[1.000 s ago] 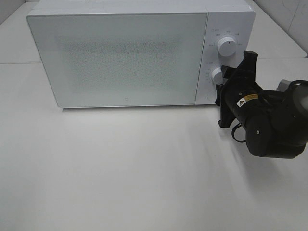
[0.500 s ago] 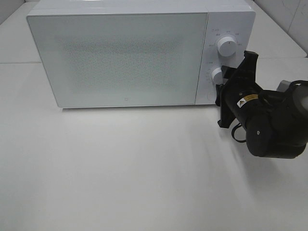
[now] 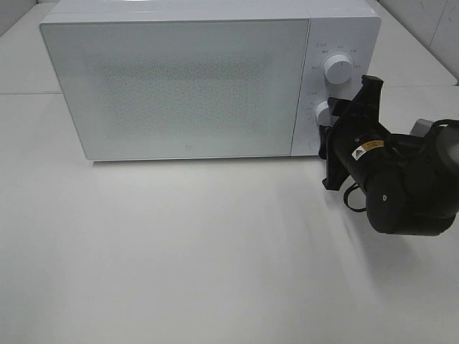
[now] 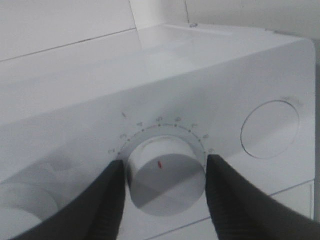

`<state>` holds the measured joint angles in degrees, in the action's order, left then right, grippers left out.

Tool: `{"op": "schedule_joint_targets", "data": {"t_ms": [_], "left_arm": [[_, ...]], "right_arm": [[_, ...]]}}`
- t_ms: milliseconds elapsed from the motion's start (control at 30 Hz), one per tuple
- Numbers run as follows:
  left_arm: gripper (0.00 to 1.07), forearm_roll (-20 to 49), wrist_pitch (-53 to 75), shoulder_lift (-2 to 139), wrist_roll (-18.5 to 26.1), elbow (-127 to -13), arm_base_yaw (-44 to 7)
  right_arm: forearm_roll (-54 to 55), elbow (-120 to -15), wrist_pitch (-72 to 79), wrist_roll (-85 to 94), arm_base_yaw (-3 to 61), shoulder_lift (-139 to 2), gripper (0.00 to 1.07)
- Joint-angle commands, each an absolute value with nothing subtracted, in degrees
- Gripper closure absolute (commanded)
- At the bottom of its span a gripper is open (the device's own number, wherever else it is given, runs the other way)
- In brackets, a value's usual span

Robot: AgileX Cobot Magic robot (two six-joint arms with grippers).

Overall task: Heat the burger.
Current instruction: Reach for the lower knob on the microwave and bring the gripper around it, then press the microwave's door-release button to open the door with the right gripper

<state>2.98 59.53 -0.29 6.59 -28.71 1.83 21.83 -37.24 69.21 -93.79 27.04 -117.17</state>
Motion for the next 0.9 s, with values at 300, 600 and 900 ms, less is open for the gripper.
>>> {"op": "schedule_joint_targets", "data": {"t_ms": [300, 600, 900], "left_arm": [[0.07, 3.6, 59.1, -1.7, 6.1, -28.4, 2.1], [0.07, 3.6, 59.1, -1.7, 6.1, -28.4, 2.1], [0.07, 3.6, 59.1, -1.7, 6.1, -28.4, 2.1]], "right_arm": [[20.8, -37.6, 73.6, -94.3, 27.1, -116.7, 0.5], [20.3, -37.6, 75.1, -94.3, 27.2, -116.7, 0.33], [19.9, -37.3, 75.5, -94.3, 27.2, -116.7, 0.33]]}}
